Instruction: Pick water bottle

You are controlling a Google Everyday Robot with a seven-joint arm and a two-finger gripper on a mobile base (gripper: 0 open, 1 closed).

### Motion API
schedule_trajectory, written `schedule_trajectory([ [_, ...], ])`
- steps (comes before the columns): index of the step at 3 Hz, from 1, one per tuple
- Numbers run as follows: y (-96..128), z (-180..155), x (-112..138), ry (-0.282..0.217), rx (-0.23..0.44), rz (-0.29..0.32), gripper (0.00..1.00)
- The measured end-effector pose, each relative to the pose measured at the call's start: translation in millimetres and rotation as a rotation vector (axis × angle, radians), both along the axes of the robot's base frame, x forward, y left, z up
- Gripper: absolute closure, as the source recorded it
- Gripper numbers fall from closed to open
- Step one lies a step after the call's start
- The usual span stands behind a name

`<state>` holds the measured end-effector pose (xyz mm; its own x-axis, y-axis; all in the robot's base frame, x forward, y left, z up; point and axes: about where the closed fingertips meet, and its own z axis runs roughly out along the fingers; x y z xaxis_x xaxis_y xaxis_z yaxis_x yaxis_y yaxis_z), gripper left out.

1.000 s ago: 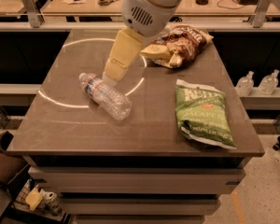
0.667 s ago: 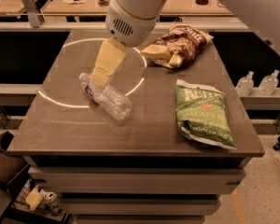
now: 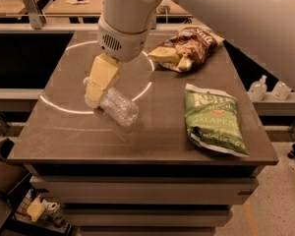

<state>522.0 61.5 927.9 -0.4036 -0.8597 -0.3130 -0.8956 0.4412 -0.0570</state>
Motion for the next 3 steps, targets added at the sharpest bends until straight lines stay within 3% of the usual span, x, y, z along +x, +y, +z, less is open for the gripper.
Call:
schedule_trajectory([
  [2,11.7,-1.8,3.3,0.009,-0.024,-0.02,0.0],
  [3,34.3,-29.0,12.1,0.06,-0.11,-0.067,0.0],
])
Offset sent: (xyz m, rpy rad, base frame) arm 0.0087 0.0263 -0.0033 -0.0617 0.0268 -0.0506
